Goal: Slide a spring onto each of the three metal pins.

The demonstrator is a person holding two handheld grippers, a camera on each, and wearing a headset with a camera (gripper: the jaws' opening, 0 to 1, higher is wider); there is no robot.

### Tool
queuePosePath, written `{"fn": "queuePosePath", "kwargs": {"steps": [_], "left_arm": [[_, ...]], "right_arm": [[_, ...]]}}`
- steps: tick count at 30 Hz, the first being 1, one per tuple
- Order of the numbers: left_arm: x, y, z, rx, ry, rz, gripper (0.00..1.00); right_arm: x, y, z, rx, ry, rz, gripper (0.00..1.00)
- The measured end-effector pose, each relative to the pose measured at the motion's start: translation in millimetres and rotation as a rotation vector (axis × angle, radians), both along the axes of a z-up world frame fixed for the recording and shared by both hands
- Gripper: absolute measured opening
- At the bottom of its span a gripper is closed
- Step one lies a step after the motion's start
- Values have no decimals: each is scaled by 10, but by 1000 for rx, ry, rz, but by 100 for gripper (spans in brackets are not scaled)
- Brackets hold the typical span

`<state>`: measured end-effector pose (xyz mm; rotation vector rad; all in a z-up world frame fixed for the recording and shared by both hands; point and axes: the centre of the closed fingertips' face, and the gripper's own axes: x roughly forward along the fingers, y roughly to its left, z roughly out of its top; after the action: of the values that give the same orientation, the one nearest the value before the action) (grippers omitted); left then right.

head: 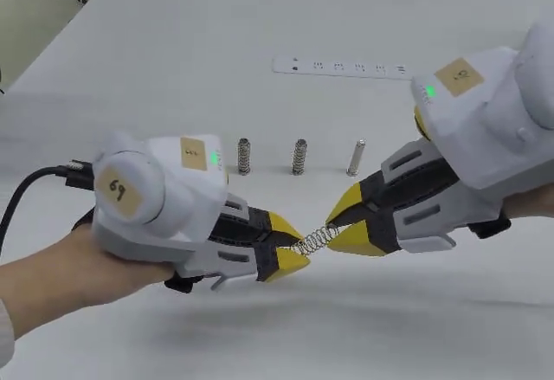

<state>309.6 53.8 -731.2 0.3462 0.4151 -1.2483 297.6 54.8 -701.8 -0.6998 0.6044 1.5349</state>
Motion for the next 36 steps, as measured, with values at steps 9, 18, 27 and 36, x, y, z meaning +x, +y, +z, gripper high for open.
{"fn": "queuePosePath", "kwargs": {"steps": [9, 18, 27, 36], "left_arm": [[-7, -10, -30, 5, 7, -5, 2], [-17, -9, -41, 5, 10, -3, 2], [-49, -50, -18, -12, 9, -4, 1], [-41, -100, 0, -30, 11, 1, 1]], "right_arm": [[-6, 21, -2, -8, 4, 10, 8], [-13, 41, -6, -20, -9, 29, 8], [8, 57, 23, -54, -61, 73, 30], [25, 25, -63, -131, -75, 139, 22]]}}
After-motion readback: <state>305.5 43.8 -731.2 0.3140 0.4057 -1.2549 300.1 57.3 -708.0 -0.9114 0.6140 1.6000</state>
